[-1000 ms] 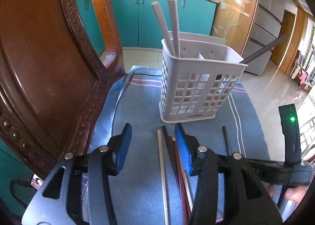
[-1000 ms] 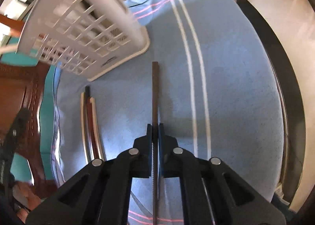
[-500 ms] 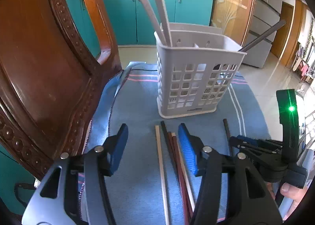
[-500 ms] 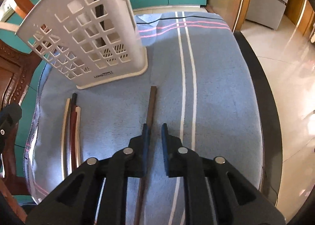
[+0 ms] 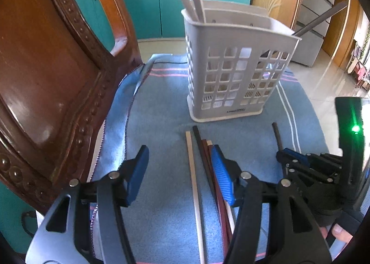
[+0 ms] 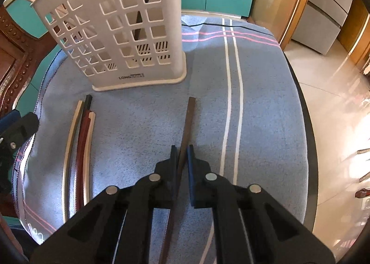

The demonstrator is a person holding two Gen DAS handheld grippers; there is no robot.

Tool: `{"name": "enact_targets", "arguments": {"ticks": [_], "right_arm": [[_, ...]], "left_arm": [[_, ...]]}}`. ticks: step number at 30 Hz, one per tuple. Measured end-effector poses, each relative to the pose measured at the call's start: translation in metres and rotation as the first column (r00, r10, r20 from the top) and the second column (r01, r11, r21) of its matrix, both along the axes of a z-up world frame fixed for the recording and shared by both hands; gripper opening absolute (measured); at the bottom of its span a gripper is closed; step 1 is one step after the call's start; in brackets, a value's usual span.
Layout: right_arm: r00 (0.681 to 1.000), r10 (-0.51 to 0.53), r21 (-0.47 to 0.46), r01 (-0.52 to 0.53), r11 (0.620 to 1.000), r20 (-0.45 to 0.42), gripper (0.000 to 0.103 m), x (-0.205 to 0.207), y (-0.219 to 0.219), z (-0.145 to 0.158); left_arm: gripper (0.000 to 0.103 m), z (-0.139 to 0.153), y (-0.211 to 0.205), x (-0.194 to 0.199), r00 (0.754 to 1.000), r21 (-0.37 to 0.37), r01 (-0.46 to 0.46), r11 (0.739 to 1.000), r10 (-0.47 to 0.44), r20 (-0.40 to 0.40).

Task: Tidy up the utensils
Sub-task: 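Close the left tool on a light wooden chopstick while the right tool closes on a dark one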

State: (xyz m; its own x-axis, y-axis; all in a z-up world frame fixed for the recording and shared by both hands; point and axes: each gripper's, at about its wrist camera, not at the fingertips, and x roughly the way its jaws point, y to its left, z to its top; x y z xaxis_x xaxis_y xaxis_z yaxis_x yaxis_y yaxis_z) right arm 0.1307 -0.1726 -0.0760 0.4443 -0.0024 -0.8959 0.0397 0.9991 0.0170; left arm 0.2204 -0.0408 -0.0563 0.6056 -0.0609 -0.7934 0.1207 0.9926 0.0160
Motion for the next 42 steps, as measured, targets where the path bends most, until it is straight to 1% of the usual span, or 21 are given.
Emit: {"name": "enact_targets", "arguments": {"ticks": [6, 13, 20, 22, 24, 25, 26, 28, 29, 36, 40, 42], "right_arm": [[1.0, 0.015, -0.013, -0.015, 1.0, -0.004, 0.009, -0.005, 0.011, 0.004], [1.0, 0.014, -0.012, -0.014, 1.0, 0.006, 0.01, -0.006, 0.007, 0.014], [1.0, 0.018, -0.003, -0.018, 1.0, 0.008, 0.01, -0.007, 0.003, 0.021], [1.0, 0.018, -0.004, -0.018, 1.0, 0.01, 0.01, -0.007, 0.003, 0.022], [1.0, 0.016, -0.001, -0.016, 1.0, 0.01, 0.01, -0.007, 0.003, 0.023], [1.0, 0.016, -0.001, -0.016, 1.0, 0.011, 0.01, -0.008, 0.002, 0.023], [1.0, 0.016, -0.001, -0.016, 1.0, 0.011, 0.01, -0.009, 0.002, 0.024], [1.0, 0.016, -0.001, -0.016, 1.0, 0.01, 0.01, -0.009, 0.002, 0.023], [1.0, 0.015, -0.001, -0.015, 1.0, 0.009, 0.01, -0.009, 0.002, 0.023], [1.0, 0.008, 0.004, -0.008, 1.0, 0.001, 0.01, -0.005, -0.005, 0.023], [1.0, 0.011, -0.007, -0.011, 1.0, -0.002, 0.011, 0.0, -0.003, 0.019], [1.0, 0.019, -0.019, -0.019, 1.0, -0.011, 0.015, 0.004, 0.002, 0.016]], "left_arm": [[0.057, -0.016, 0.001, 0.007, 0.997, -0.008, 0.005, 1.0, -0.006, -0.072], [0.057, -0.038, 0.004, 0.015, 0.989, 0.008, -0.009, 1.0, 0.01, -0.148], [0.057, -0.056, 0.005, 0.022, 0.981, 0.04, -0.021, 0.999, 0.028, -0.192], [0.058, -0.057, 0.006, 0.023, 0.981, 0.031, -0.021, 0.999, 0.027, -0.194], [0.058, -0.058, 0.006, 0.023, 0.981, 0.04, -0.022, 0.999, 0.029, -0.194], [0.056, -0.059, 0.006, 0.024, 0.98, 0.039, -0.023, 0.999, 0.031, -0.197], [0.05, -0.059, 0.006, 0.024, 0.979, 0.038, -0.025, 0.999, 0.033, -0.199], [0.041, -0.06, 0.008, 0.025, 0.979, 0.027, -0.024, 0.999, 0.03, -0.204], [0.04, -0.06, 0.008, 0.026, 0.978, 0.027, -0.025, 0.999, 0.03, -0.205], [0.04, -0.061, 0.017, 0.041, 0.974, -0.031, -0.042, 0.999, 0.034, -0.223], [0.047, -0.064, 0.013, 0.059, 0.975, -0.016, -0.044, 0.999, 0.039, -0.221], [0.05, -0.066, 0.009, 0.065, 0.976, 0.005, -0.05, 0.999, 0.05, -0.211]]}}
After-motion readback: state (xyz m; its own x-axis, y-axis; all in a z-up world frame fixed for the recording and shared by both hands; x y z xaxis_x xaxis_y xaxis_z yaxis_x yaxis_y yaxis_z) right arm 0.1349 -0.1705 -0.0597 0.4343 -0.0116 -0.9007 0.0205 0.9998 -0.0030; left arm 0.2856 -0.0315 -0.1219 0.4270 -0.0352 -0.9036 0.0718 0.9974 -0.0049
